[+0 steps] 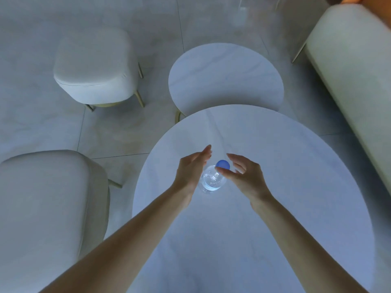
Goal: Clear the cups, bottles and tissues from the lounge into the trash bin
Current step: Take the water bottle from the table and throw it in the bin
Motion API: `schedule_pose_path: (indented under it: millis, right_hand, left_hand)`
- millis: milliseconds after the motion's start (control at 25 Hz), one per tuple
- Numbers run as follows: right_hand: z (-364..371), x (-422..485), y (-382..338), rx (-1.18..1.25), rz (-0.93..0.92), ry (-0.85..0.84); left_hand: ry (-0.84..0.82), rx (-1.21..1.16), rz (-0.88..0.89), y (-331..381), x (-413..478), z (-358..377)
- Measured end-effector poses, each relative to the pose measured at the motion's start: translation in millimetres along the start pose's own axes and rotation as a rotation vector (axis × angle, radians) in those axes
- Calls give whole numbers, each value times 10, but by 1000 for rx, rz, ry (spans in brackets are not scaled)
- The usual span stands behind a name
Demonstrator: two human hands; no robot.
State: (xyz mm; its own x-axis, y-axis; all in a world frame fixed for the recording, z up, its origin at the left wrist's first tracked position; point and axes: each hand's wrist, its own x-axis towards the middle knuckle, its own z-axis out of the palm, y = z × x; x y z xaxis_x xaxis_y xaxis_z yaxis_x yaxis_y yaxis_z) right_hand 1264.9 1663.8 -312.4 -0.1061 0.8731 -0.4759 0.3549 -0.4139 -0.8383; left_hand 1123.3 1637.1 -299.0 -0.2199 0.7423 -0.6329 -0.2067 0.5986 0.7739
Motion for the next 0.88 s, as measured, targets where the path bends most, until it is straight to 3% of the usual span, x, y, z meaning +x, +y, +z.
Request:
schedule_pose_path:
  millis: [160, 480, 720, 880]
  right_hand:
    - [213, 114, 121, 28, -35, -1]
    - [225, 41, -62, -28, -166, 92]
    - [-294, -455, -746, 23, -192, 148]
    - [-1041, -1150, -1380, 45, -218, 213]
  left_hand:
    - [-11, 112, 26, -109, 156, 10]
    - [-91, 45, 18, 128, 171, 2]
    - [-234, 111, 96, 791, -307, 151]
    - [-405, 244, 119, 1379, -1018, 579]
